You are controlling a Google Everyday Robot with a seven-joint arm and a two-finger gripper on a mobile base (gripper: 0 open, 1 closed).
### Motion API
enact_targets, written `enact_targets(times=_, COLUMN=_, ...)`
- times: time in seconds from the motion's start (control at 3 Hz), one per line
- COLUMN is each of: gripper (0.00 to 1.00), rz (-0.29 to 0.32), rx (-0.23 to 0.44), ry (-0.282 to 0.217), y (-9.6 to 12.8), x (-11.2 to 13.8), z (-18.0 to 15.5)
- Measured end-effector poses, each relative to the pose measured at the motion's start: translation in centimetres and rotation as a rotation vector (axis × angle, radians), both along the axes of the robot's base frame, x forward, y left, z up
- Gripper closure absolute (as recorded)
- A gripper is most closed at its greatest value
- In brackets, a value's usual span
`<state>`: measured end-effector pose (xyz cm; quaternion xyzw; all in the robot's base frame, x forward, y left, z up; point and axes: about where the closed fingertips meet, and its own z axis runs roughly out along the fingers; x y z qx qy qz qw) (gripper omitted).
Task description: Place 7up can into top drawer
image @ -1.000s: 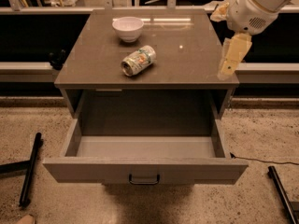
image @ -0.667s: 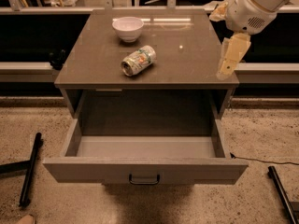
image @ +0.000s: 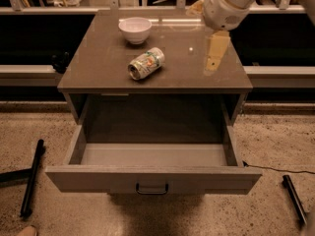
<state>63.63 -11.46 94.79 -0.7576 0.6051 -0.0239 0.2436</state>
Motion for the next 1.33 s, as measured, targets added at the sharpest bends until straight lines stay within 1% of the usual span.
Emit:
enact_targets(times=0.33, gripper=0.00, rz=0.106, rx=-0.033, ry=-0.001, y=4.0, x=2.0, z=-1.2)
enact_targets(times=0.67, gripper=0.00, rz=0.178, rx=-0.045, ry=0.018, y=7.0, x=3.5, z=-3.1)
enact_targets(times=1.0, gripper=0.00, rz=0.217, rx=-0.035, ry=0.037, y=9.1, x=5.0, z=-5.3)
enact_targets(times=1.33, gripper=0.00, rz=0.235, rx=-0.015, ry=0.062, y=10.6, x=6.3, z=-7.5)
